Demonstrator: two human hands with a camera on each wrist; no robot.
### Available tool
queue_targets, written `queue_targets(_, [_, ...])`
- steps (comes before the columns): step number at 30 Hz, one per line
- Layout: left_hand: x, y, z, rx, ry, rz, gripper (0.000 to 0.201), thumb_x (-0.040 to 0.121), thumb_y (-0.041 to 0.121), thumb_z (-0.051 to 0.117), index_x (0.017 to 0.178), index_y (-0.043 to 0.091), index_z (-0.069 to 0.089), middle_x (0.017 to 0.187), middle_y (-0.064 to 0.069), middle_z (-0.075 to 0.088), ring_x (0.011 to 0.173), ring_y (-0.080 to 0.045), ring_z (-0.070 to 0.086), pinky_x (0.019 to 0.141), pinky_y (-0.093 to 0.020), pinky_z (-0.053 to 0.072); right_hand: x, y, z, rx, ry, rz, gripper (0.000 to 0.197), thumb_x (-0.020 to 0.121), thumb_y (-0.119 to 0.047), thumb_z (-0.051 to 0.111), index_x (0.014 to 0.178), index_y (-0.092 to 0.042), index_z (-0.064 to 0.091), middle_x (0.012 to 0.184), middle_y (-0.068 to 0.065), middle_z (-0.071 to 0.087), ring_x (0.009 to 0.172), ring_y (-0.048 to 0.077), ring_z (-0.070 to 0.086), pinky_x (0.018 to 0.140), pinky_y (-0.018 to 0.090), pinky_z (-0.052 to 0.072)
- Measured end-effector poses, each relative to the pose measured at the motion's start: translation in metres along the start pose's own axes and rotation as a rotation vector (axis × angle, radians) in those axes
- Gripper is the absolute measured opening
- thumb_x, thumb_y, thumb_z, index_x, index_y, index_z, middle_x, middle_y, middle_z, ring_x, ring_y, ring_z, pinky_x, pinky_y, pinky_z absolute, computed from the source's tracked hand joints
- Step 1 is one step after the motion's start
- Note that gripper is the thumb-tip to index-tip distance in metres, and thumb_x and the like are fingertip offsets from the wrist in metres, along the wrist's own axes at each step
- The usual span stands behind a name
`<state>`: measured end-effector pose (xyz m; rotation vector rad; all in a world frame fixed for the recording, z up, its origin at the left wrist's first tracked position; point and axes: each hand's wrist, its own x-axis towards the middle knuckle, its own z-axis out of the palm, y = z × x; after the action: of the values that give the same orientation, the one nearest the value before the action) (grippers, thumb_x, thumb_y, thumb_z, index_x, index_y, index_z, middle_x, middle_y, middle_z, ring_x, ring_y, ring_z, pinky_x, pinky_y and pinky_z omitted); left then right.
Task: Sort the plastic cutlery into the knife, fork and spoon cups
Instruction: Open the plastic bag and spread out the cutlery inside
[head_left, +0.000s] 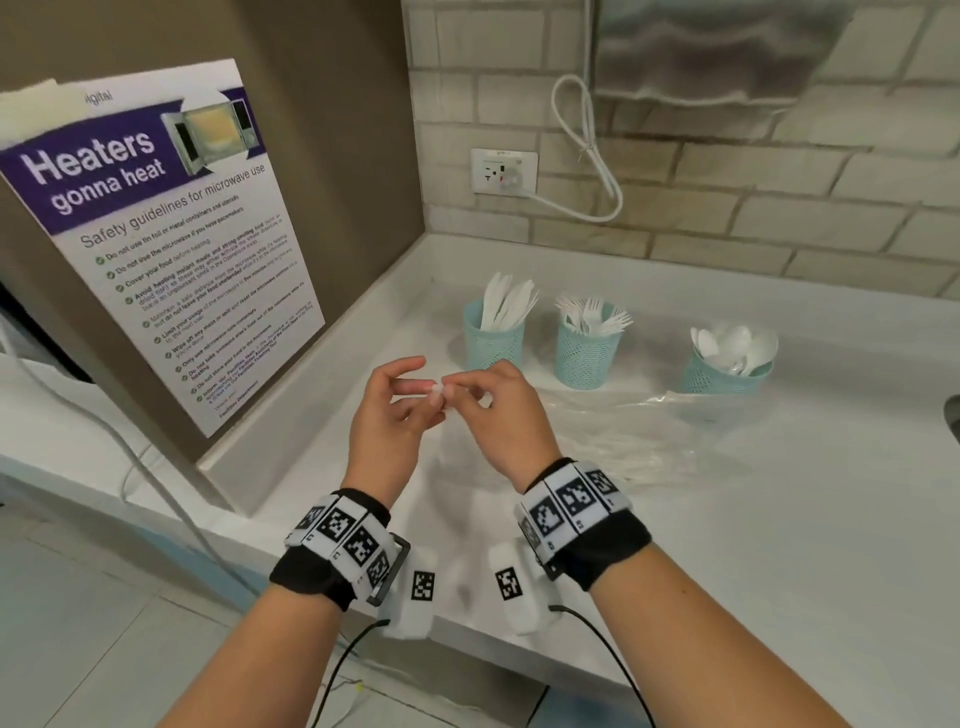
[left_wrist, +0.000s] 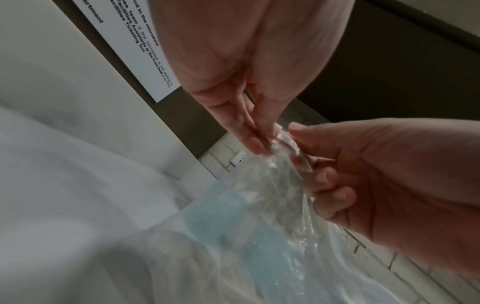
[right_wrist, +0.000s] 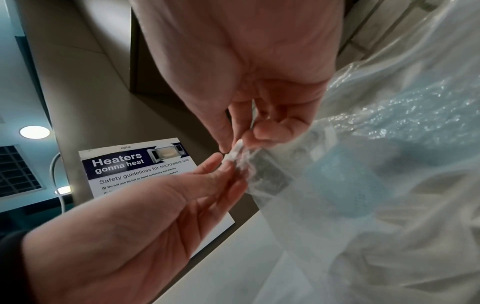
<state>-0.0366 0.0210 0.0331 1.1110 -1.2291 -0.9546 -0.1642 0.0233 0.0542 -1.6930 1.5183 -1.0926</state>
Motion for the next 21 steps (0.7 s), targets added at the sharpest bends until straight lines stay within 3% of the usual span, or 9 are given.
queue_targets(5, [0.001, 0.003, -0.001, -0.045, 0.015, -0.014, 0.035, 0.086, 0.003, 0.065, 0.115, 0.019, 0.055, 0.087, -0.002, 0.065, 0.076, -0.009, 0.07, 0.072, -0.022, 0.058, 0.003, 0.003, 0.001, 0.016, 0.034, -0.038, 0.015, 0.089, -0.031, 0.062, 0.097, -0.023, 0.071, 0.092, -0.009, 0.051, 0.079, -0.001, 0.051, 0.076, 0.022, 0.043])
queue_targets(9, [0.007, 0.0, -0.005, -0.011, 0.08, 0.003, 0.025, 0.089, -0.002, 0.058, 0.108, 0.015, 0.058, 0.085, -0.005, 0.062, 0.07, -0.006, 0.069, 0.069, -0.021, 0.058, 0.005, 0.021, -0.013, -0.022, 0.11, -0.007, 0.008, 0.094, -0.029, 0.054, 0.093, -0.026, 0.061, 0.103, -0.008, 0.057, 0.092, 0.01, 0.057, 0.086, 0.039, 0.049])
queue_targets(12, [0.014, -0.006, -0.012, 0.161, 0.09, 0.053, 0.028, 0.093, 0.001, 0.054, 0.1, 0.025, 0.065, 0.092, -0.007, 0.059, 0.079, -0.01, 0.064, 0.074, -0.026, 0.058, 0.0, 0.054, -0.053, -0.014, 0.241, 0.122, 0.009, 0.095, -0.027, 0.051, 0.091, -0.033, 0.056, 0.106, -0.01, 0.056, 0.093, 0.019, 0.06, 0.08, 0.052, 0.054])
queue_targets(13, [0.016, -0.008, -0.014, 0.251, 0.084, 0.08, 0.028, 0.094, 0.004, 0.053, 0.098, 0.028, 0.067, 0.097, -0.007, 0.058, 0.082, -0.01, 0.062, 0.076, -0.027, 0.058, -0.003, 0.065, -0.07, -0.047, 0.293, 0.154, 0.008, 0.095, -0.025, 0.051, 0.094, -0.03, 0.058, 0.108, -0.007, 0.056, 0.096, 0.022, 0.06, 0.082, 0.05, 0.053])
queue_targets(16, [0.024, -0.016, -0.019, 0.42, 0.107, 0.105, 0.026, 0.095, 0.009, 0.051, 0.096, 0.029, 0.069, 0.103, -0.006, 0.057, 0.084, -0.009, 0.058, 0.079, -0.032, 0.058, -0.017, 0.091, -0.124, -0.163, 0.463, 0.251, 0.014, 0.096, -0.023, 0.05, 0.103, -0.017, 0.061, 0.116, 0.005, 0.059, 0.106, 0.027, 0.057, 0.088, 0.032, 0.04])
queue_targets(19, [0.03, -0.02, -0.02, 0.549, 0.12, 0.121, 0.026, 0.096, 0.01, 0.049, 0.097, 0.027, 0.067, 0.101, -0.004, 0.056, 0.086, -0.015, 0.057, 0.083, -0.044, 0.055, -0.031, 0.105, -0.163, -0.218, 0.568, 0.389, 0.015, 0.096, -0.026, 0.046, 0.099, -0.02, 0.06, 0.118, 0.005, 0.059, 0.107, 0.027, 0.055, 0.086, 0.035, 0.038])
queue_targets(21, [0.029, -0.018, -0.014, 0.552, 0.081, 0.142, 0.033, 0.095, 0.002, 0.043, 0.095, 0.028, 0.064, 0.103, -0.004, 0.05, 0.084, -0.014, 0.055, 0.083, -0.043, 0.055, -0.034, 0.11, -0.171, -0.252, 0.559, 0.415, 0.015, 0.095, -0.025, 0.048, 0.098, -0.019, 0.061, 0.117, 0.006, 0.059, 0.107, 0.027, 0.056, 0.083, 0.033, 0.038])
